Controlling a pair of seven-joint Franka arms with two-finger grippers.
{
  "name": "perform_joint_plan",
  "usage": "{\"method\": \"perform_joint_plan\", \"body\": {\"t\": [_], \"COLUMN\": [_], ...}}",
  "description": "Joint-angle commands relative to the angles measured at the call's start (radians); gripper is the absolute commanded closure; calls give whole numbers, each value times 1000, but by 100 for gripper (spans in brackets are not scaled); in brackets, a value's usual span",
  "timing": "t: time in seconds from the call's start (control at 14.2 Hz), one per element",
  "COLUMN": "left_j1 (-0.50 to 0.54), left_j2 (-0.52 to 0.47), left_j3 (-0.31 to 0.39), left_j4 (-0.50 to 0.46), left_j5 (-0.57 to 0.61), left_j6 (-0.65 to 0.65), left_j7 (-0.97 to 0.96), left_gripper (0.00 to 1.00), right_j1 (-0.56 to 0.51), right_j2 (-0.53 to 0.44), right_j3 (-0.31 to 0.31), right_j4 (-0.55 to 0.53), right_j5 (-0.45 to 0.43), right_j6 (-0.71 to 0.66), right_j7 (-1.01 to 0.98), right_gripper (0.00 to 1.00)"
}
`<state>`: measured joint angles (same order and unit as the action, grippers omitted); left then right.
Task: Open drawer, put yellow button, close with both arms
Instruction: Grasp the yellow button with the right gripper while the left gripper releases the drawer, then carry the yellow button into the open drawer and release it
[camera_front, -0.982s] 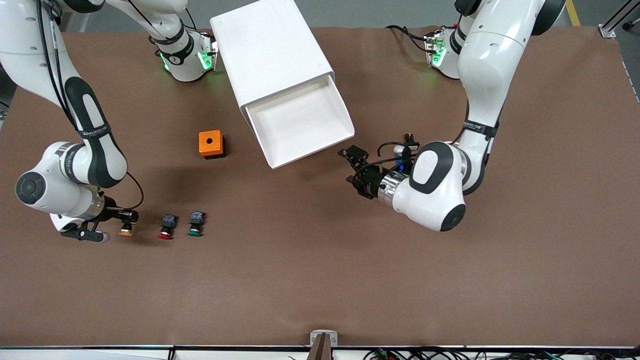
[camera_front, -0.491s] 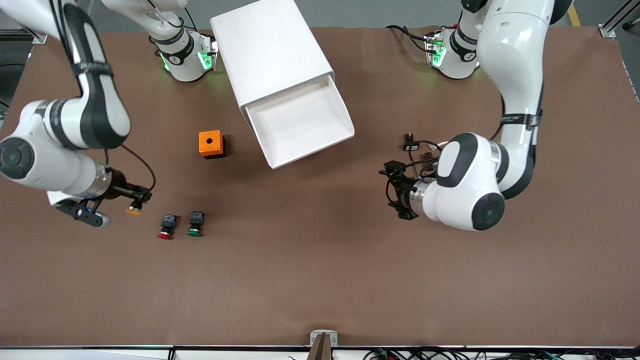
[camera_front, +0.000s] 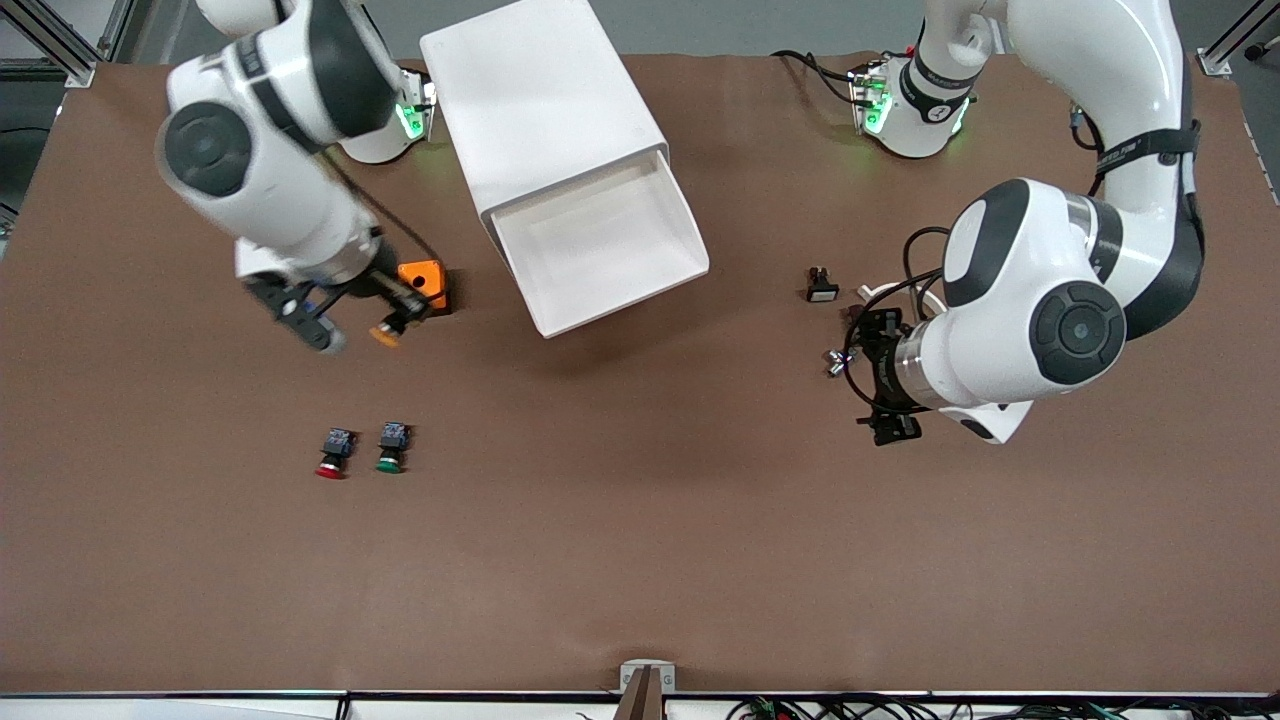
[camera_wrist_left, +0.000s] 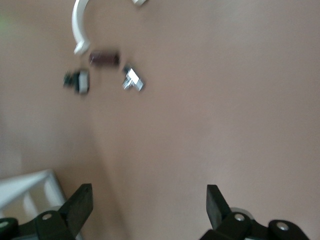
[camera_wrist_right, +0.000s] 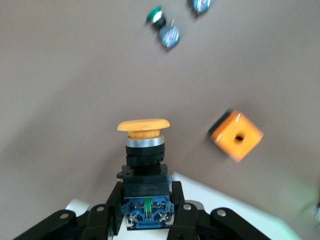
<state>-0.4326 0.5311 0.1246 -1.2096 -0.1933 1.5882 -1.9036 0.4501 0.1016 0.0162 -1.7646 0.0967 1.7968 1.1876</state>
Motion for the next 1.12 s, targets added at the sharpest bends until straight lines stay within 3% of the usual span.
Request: {"method": "perform_joint_plan", "body": {"t": [0.0, 0.49, 1.05], "left_j1": [-12, -35, -38], "left_j2": [-42, -65, -51], "left_j3": [-2, -14, -150], "left_j4": [-28, -42, -103], "left_j5": [90, 149, 146], "left_j6": [-5, -50, 2], "left_j7": [186, 647, 894], "left_gripper": [0, 0, 0], "right_j1": [122, 323, 430], "right_j2": [0, 26, 144], "right_j3": [-16, -19, -18], "right_j4": [14, 8, 10], "right_j5": [9, -9, -103], "right_j6": [-1, 119, 230], "right_j7": [217, 573, 797], "right_gripper": [100, 100, 100]}}
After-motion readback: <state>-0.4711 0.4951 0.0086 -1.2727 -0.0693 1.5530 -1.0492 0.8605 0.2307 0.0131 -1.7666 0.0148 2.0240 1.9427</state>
